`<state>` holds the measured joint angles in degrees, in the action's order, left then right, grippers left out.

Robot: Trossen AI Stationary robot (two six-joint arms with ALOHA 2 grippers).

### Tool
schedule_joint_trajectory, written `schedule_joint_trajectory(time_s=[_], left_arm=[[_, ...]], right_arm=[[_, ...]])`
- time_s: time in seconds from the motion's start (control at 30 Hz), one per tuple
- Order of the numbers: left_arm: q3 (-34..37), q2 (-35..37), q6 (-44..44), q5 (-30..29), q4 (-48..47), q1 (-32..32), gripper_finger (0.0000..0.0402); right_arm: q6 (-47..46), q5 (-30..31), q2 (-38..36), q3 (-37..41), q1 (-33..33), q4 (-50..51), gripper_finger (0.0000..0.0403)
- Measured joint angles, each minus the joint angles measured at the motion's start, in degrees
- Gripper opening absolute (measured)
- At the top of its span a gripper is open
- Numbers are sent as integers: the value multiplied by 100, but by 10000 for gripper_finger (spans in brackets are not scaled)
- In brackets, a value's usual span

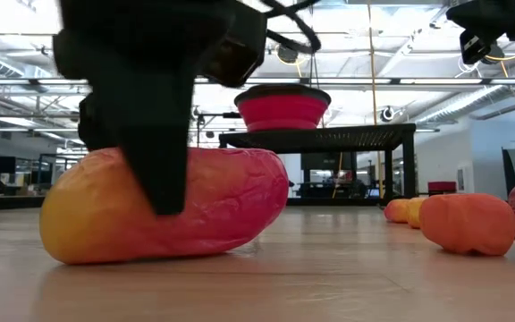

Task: Pick & Place Fruit
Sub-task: Put the mango into the red strainer bowl

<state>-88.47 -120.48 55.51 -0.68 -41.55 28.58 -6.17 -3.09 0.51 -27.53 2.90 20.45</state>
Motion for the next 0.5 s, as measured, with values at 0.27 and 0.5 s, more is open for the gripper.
schedule_joint_trajectory(time_s=[0.27, 0.5], left_arm=[[-7, -195, -344, 106, -80, 81, 342], [-4, -206, -421, -49, -118, 107, 259]], right_arm=[[-12, 0, 0, -2, 0, 0, 0], [-14, 0, 0, -2, 0, -2, 0]])
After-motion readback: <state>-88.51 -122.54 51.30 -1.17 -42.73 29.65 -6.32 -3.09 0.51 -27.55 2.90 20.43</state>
